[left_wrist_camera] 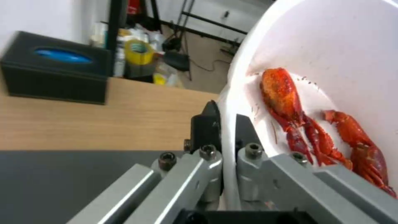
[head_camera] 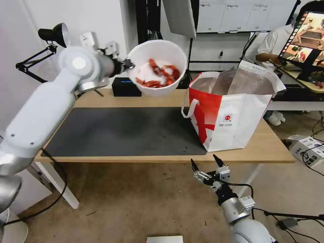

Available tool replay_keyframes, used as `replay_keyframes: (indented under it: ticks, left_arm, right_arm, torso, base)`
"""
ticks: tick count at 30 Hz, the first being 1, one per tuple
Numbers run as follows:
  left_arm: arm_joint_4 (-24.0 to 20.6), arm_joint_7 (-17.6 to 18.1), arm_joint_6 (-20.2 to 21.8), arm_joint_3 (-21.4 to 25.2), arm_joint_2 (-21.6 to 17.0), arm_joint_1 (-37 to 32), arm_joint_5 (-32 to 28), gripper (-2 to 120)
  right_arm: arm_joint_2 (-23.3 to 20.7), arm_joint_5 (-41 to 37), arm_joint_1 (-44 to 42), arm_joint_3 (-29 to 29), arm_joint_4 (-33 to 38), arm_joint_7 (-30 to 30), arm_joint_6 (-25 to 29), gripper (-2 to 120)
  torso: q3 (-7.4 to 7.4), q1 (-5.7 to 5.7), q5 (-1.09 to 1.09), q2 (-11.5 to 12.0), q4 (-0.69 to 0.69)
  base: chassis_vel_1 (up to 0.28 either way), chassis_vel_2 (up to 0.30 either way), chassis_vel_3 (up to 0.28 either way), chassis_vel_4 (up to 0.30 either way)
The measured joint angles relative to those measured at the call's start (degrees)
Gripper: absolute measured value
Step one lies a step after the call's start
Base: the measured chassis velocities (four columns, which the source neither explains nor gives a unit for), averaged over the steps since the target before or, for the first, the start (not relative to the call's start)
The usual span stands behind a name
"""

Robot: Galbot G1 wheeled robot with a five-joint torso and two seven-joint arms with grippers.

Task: Pick up the trash from the table and place it into the takeout bag.

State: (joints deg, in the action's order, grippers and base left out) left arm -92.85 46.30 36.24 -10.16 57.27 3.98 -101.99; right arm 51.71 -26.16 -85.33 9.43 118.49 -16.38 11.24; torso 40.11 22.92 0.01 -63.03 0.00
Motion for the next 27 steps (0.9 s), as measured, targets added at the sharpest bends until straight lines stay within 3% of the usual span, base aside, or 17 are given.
replay_keyframes:
  ticks: [7,11,12,17,23,27]
  left_arm:
    - [3.62,1.89,-0.58,-1.04,7.52,3.22,0.03,0]
    - [11.25,4.69,-1.32,-2.58,15.76,6.27,1.68,0]
    - [11.25,4.69,-1.32,-2.58,15.76,6.27,1.68,0]
    - [18.57,5.04,-2.16,-3.50,23.60,7.26,5.10,0]
    - [20.48,4.91,-4.45,-3.98,26.82,7.03,7.41,0]
    - [20.28,3.57,-8.99,-6.80,27.58,6.05,13.68,0]
  right_arm:
    - [0.00,0.00,0.00,0.00,0.00,0.00,0.00,100]
    - [0.00,0.00,0.00,0.00,0.00,0.00,0.00,100]
    - [0.00,0.00,0.00,0.00,0.00,0.00,0.00,100]
    - [0.00,0.00,0.00,0.00,0.00,0.00,0.00,100]
    - [0.00,0.00,0.00,0.00,0.00,0.00,0.00,100]
    - [0.00,0.00,0.00,0.00,0.00,0.00,0.00,100]
  torso:
    - [-0.01,0.00,0.01,0.00,0.00]
    - [-0.01,0.00,0.01,0.00,0.00]
    - [-0.01,0.00,0.01,0.00,0.00]
    - [0.00,0.00,0.02,0.00,-0.02]
    - [0.00,0.00,0.01,0.00,0.00]
    - [0.00,-0.01,0.00,0.00,0.00]
  base:
    - [0.000,0.000,0.000,0.000]
    - [0.000,0.000,0.000,0.000]
    - [0.000,0.000,0.000,0.000]
    - [0.000,0.000,0.000,0.000]
    - [0.000,0.000,0.000,0.000]
    - [0.000,0.000,0.000,0.000]
